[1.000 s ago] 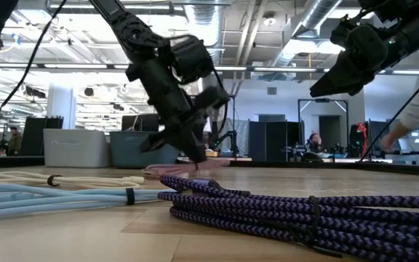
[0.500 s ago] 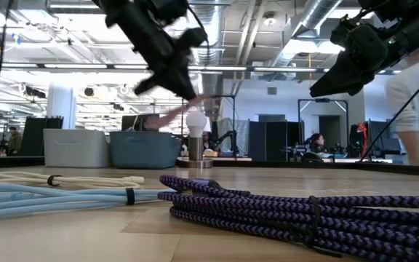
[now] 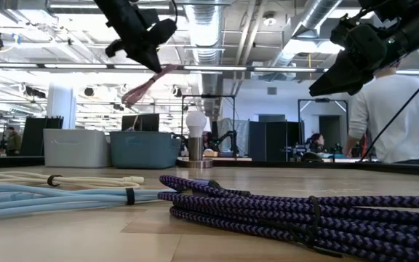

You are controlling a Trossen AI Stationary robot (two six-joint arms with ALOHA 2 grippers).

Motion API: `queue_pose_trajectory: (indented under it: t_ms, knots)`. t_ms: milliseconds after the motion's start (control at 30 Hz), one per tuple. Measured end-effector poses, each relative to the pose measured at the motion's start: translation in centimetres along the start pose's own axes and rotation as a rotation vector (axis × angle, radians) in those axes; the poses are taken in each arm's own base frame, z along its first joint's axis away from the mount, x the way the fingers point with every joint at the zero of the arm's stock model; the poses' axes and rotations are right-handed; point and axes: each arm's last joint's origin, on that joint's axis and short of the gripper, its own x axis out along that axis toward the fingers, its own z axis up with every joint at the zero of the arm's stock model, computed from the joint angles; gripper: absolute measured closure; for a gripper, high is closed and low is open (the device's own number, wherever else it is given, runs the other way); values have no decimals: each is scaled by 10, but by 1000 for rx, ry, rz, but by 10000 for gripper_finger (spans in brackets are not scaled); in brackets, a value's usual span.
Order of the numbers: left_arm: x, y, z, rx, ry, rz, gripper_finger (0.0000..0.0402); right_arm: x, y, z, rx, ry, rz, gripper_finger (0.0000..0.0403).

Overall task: Pick & Place USB Port
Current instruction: Put the pink charger cable into the gray bin

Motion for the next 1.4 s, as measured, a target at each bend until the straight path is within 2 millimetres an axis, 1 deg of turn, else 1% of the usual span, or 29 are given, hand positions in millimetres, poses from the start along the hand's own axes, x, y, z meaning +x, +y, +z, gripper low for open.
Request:
queue_pose_trajectory:
  t_ms: [133,267,467,600,733,867,967,1233,1400]
  knots:
    - [3,17,8,45,-44,129,398,0,0,0,0,0,0,285]
    - [12,34,12,57,-36,229,398,0,0,0,0,1,0,285]
    - [23,62,9,27,23,363,397,0,0,0,0,0,0,285]
    - [33,77,-2,-12,60,434,397,0,0,0,0,1,0,285]
    - [44,90,-23,-64,117,490,397,0,0,0,0,1,0,285]
    - [52,100,-42,-118,182,499,397,0,0,0,0,1,0,285]
    - [56,105,-52,-138,216,501,397,0,0,0,-1,1,0,285]
    - [59,111,-63,-173,244,514,396,0,0,0,0,1,0,285]
    - [62,119,-74,-206,283,530,396,0,0,0,0,1,1,285]
